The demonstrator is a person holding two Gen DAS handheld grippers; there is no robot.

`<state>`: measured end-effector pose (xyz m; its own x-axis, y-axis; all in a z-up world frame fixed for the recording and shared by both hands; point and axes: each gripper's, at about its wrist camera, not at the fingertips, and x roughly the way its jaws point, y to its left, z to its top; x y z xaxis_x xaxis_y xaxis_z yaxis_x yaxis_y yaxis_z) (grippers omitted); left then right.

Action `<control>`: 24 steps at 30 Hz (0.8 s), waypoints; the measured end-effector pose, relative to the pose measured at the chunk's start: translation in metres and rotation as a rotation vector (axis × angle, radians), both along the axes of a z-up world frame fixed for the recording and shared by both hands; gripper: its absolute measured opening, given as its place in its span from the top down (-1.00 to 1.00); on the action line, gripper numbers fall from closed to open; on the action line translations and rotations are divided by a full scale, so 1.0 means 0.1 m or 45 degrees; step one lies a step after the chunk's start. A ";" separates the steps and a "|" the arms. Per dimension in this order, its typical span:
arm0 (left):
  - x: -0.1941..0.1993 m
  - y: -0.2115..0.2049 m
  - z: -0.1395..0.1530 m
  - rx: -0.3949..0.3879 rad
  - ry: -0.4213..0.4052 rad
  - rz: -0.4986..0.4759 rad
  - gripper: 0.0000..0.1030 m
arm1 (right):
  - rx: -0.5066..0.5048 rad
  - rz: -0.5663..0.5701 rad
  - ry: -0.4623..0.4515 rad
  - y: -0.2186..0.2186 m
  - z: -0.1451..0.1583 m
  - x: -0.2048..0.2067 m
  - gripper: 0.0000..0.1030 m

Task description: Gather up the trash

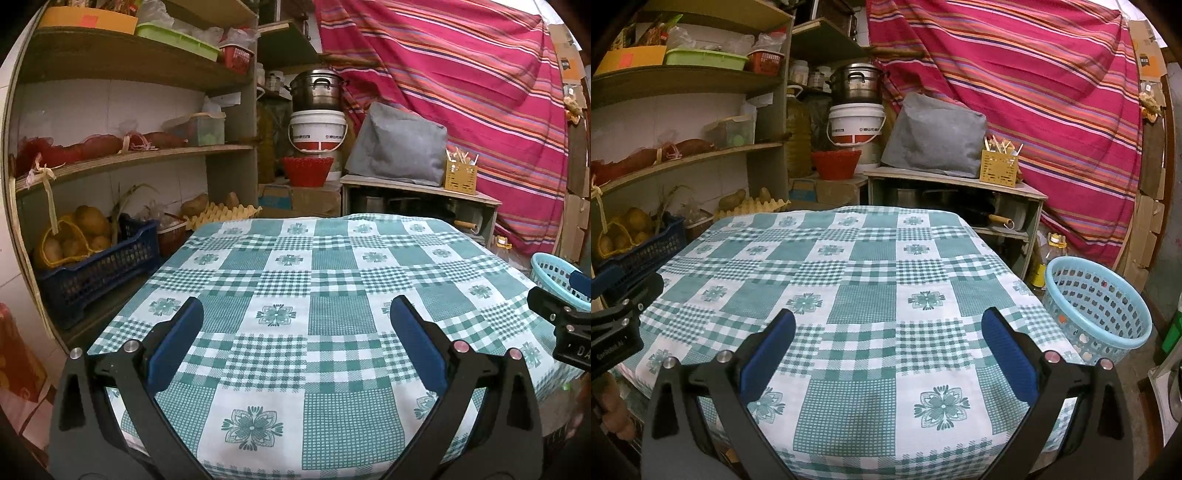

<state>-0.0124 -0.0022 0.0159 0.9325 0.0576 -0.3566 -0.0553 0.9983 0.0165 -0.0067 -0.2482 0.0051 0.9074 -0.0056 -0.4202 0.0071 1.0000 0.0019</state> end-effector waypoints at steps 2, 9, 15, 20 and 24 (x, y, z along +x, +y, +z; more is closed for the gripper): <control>0.01 0.00 0.00 0.001 0.001 -0.002 -0.90 | -0.003 -0.003 -0.002 -0.01 0.00 0.00 -0.91; 0.01 0.01 0.00 -0.001 0.000 -0.003 -0.90 | -0.003 -0.007 -0.003 -0.03 0.00 0.00 -0.91; 0.01 0.01 0.00 0.001 -0.001 -0.002 -0.90 | -0.005 -0.008 -0.001 -0.04 0.00 0.00 -0.91; 0.01 0.02 0.00 0.000 0.001 -0.004 -0.90 | -0.006 -0.006 -0.003 -0.04 0.01 -0.01 -0.91; 0.00 0.01 0.00 0.000 -0.002 -0.002 -0.90 | -0.004 -0.007 -0.001 -0.05 0.01 0.00 -0.91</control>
